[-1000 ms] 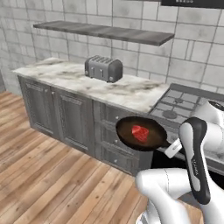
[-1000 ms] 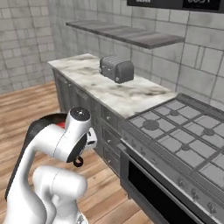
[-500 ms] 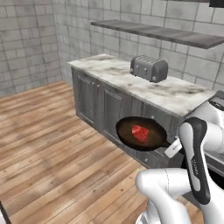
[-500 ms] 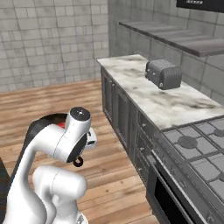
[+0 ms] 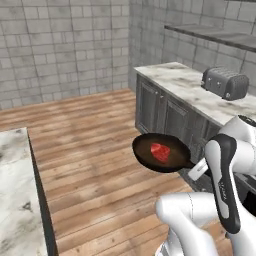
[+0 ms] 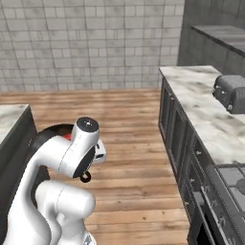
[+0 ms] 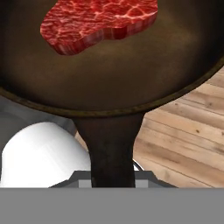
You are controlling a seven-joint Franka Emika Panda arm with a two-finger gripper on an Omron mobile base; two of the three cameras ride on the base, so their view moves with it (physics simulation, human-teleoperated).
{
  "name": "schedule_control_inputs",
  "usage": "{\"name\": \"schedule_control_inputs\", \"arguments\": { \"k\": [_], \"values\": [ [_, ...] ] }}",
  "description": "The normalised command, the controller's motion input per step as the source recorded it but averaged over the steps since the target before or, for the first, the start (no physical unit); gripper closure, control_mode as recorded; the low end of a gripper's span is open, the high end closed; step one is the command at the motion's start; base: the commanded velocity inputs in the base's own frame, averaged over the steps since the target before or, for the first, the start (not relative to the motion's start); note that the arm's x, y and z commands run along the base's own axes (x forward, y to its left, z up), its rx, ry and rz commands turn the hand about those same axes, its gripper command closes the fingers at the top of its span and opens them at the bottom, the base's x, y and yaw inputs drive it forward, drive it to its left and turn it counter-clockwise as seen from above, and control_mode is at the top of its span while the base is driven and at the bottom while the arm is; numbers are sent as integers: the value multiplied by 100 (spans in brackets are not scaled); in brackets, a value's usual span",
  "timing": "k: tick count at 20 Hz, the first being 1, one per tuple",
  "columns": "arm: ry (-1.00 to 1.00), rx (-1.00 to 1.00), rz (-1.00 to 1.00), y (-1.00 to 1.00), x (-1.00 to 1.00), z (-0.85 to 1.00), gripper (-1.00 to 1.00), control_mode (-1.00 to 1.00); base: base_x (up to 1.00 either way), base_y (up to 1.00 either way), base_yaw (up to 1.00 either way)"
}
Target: Pick up the pan with the steak in it and place it on the dining table. Then place the steak on the plate.
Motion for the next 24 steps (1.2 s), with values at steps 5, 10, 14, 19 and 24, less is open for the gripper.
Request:
{"name": "schedule_control_inputs", "arguments": {
  "k": [5,10,14,19,24],
  "values": [
    [0,0,0,0,0,0,100,100,0,0,50],
    [0,0,0,0,0,0,100,100,-3,0,48],
    [0,0,0,0,0,0,100,100,-2,-5,10],
    [0,0,0,0,0,0,100,100,56,-3,0],
    [0,0,0,0,0,0,100,100,100,-11,1]
  ]
}}
